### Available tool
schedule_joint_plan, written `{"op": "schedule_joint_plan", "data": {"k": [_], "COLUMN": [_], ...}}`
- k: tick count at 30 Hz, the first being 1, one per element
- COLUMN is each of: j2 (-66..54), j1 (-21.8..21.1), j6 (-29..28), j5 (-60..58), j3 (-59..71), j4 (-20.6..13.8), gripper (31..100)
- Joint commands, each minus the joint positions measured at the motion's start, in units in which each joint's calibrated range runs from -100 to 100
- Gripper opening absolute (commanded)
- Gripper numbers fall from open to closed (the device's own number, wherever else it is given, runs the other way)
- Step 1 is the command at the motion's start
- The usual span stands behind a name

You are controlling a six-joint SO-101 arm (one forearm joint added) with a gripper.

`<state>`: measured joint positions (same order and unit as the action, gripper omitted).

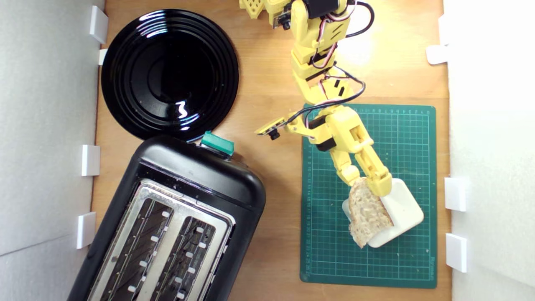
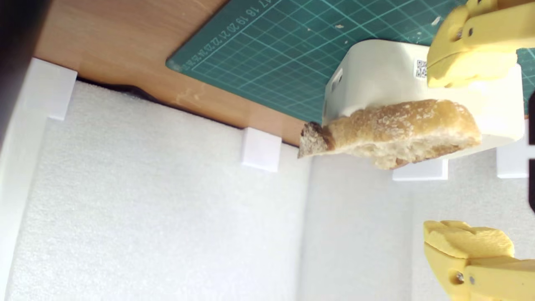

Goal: Pick bread and place in toaster

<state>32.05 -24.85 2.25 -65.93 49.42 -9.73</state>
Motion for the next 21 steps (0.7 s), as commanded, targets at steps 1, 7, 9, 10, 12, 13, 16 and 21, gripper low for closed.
{"op": "schedule_joint_plan", "data": {"k": [1,7,9,10,12,13,16,21], "j2": [-0.5,-0.4,-0.4,-0.4,-0.4,-0.3,-0.3,-0.3], "j1": [-0.6,-0.6,-0.6,-0.6,-0.6,-0.6,-0.6,-0.5], "j6": [0.5,0.5,0.5,0.5,0.5,0.5,0.5,0.5], "j5": [-1.6,-1.6,-1.6,-1.6,-1.6,-1.6,-1.5,-1.5], "j3": [-3.0,-3.1,-3.1,-3.1,-3.5,-3.9,-4.0,-4.0], "j4": [0.4,0.4,0.4,0.4,0.4,0.4,0.4,0.4], "gripper": [95.4,95.4,95.4,95.4,95.4,95.4,95.4,95.4]}}
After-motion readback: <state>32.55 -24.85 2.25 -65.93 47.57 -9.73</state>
